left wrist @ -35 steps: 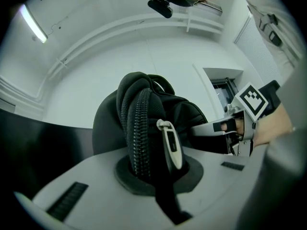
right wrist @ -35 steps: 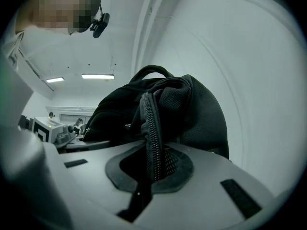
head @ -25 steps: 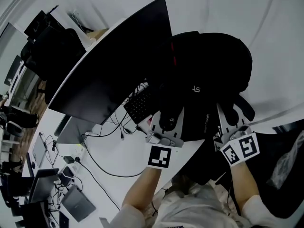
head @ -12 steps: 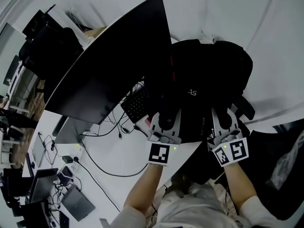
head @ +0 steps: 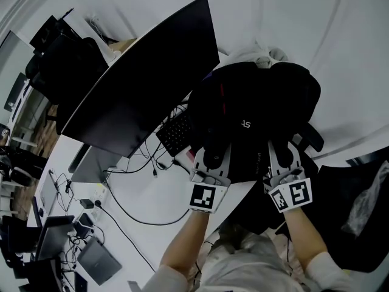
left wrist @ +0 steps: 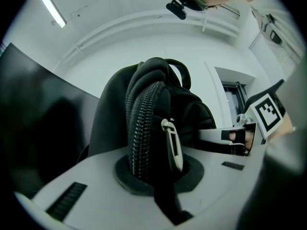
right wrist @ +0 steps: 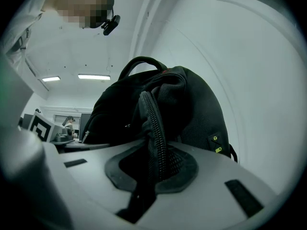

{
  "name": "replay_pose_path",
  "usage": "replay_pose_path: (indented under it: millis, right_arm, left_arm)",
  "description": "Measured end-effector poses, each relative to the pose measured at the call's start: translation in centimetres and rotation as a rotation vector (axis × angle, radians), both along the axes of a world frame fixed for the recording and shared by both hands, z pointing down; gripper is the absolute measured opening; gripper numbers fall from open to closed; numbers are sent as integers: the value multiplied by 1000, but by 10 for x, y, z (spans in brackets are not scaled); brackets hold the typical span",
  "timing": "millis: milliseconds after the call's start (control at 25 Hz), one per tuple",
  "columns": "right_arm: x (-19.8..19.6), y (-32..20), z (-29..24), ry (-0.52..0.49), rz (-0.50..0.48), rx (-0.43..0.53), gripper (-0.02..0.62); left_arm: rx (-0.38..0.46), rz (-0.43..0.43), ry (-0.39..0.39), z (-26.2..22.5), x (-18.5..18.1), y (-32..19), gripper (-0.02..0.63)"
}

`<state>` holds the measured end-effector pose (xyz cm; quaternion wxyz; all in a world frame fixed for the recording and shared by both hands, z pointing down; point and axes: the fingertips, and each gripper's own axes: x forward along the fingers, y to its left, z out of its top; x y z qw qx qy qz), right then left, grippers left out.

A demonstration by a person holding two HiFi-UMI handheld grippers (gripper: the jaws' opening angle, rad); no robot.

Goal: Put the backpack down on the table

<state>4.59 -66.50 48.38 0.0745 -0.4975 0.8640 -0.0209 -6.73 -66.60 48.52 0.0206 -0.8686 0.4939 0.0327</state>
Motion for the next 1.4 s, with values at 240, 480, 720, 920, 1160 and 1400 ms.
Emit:
replay_pose_path:
  millis: [240,480,720,920,1160,1400]
  right_arm:
    - [0,22,2,23,19,0,29]
    - [2,45,6,40,45,-3,55]
    - [3,65,10,71,83,-7,74]
    - [3,81,16,107,108,-11,91]
    - [3,97,21,136,134,-11,110]
    - [6,114,26,143,150,-17,129]
  left_arm:
    - [14,24,-37,0,0,23,29]
    - [9,75,-41,5,0,46,40]
    - [26,106,-85,9,-3,67,89]
    - [49,139,-125,19,-5,82,97]
    - [45,177,-114,18,-7,99,120]
    - [45,200,-120,19,-11,118,169]
